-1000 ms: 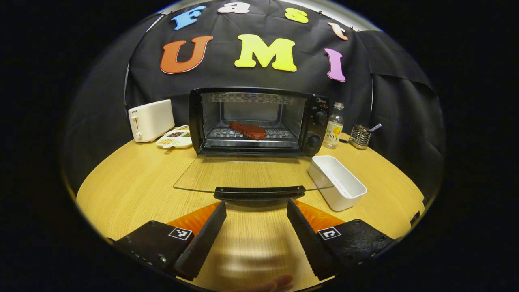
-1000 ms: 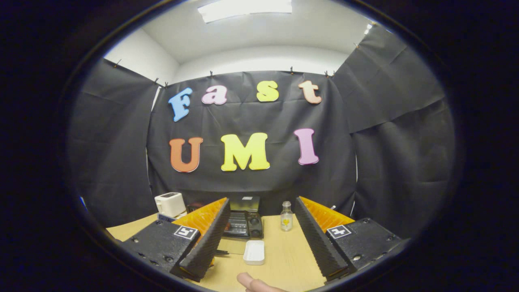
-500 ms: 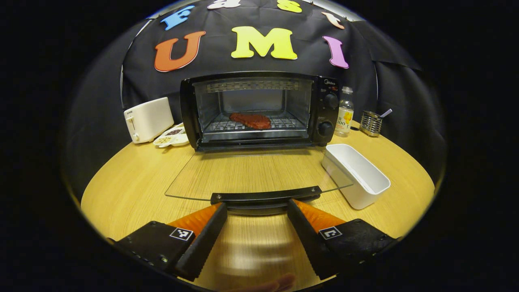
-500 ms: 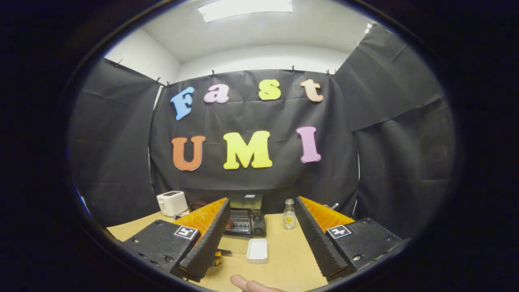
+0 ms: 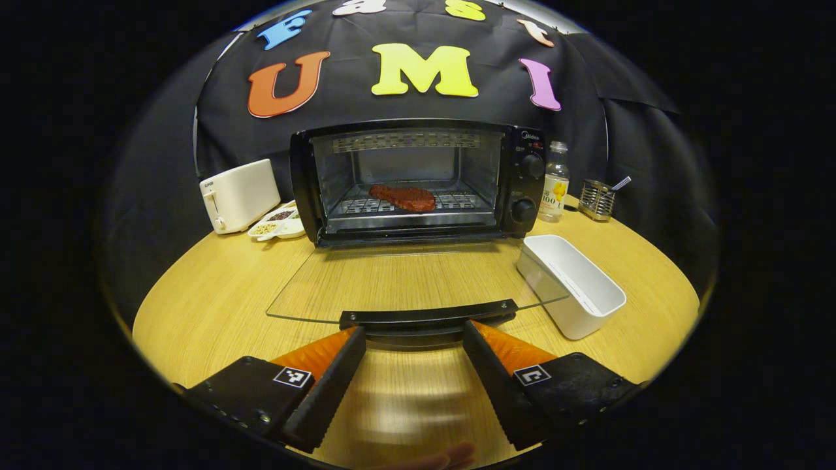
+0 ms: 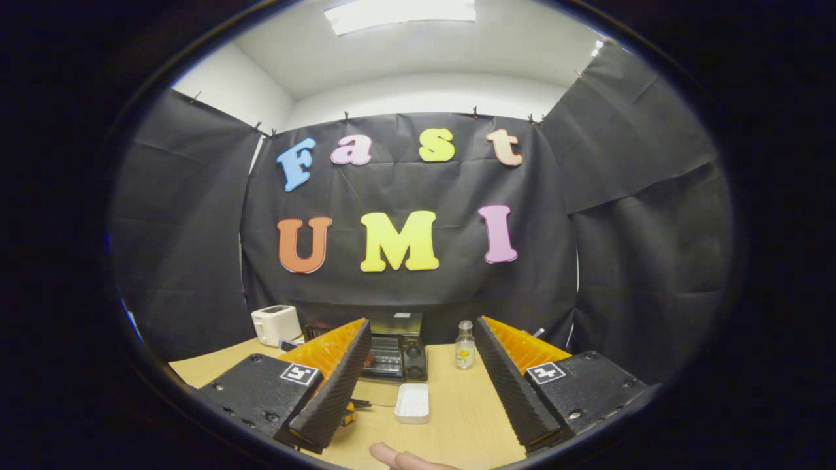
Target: Open the electric oven with the left hand, put the food in, and close the electric oven.
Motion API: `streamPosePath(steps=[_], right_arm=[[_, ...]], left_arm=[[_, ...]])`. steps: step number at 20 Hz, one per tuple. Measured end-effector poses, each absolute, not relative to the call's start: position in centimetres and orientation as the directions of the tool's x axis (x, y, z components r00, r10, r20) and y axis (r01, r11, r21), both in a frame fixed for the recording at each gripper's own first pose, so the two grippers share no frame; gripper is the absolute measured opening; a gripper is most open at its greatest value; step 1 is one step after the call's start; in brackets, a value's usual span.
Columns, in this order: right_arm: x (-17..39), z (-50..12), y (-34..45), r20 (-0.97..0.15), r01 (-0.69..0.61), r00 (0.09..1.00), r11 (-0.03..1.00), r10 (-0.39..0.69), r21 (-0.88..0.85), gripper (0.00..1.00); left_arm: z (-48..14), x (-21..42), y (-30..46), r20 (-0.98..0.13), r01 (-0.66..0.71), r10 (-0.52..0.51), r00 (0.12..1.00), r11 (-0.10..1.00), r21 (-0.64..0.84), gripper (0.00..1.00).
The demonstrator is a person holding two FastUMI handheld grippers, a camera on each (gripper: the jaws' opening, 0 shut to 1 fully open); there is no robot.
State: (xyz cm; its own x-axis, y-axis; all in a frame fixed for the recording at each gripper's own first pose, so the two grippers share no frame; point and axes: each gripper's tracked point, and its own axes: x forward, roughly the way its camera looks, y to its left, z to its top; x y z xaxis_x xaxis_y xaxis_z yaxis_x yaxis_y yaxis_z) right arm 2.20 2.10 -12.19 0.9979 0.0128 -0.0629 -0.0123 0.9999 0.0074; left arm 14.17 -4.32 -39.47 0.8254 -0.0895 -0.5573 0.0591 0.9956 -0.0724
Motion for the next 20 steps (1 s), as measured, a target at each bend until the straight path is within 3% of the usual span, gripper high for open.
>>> streamPosePath(steps=[6, 8, 10, 12, 15, 18, 20], right_arm=[[2.2, -12.5, 2.0, -0.073, -0.023, 0.997, 1.000, 0.024, 0.021, 0.96], [2.3, -12.4, 2.2, -0.073, -0.028, 0.997, 0.999, 0.029, 0.019, 1.00], [2.3, -12.6, 2.3, -0.074, -0.032, 0.997, 0.999, 0.034, 0.017, 0.96], [2.3, -12.6, 2.3, -0.071, -0.034, 0.997, 0.999, 0.034, 0.015, 1.00], [2.3, -12.7, 2.2, -0.072, -0.034, 0.997, 0.999, 0.035, 0.014, 0.96], [2.5, -12.7, 1.9, -0.072, -0.031, 0.997, 0.999, 0.032, 0.013, 1.00], [2.7, -13.0, 1.6, -0.078, -0.025, 0.997, 1.000, 0.026, 0.017, 0.96]], left_arm=[[-38.5, 14.4, -4.5, -0.548, 0.053, -0.087, 0.832, 0.996, -0.078, 0.96], [-38.0, 14.5, -4.6, -0.541, 0.052, -0.086, 0.837, 0.996, -0.078, 0.96], [-37.6, 14.6, -4.7, -0.528, 0.050, -0.084, 0.845, 0.996, -0.079, 0.97], [-37.0, 14.2, -4.7, -0.524, 0.050, -0.083, 0.848, 0.996, -0.078, 0.97], [-36.2, 14.4, -4.7, -0.517, 0.045, -0.080, 0.852, 0.996, -0.081, 0.98], [-34.9, 15.1, -4.7, -0.487, 0.044, -0.074, 0.870, 0.996, -0.073, 0.98], [-34.4, 15.3, -4.5, -0.486, 0.045, -0.073, 0.871, 0.997, -0.068, 0.98]])
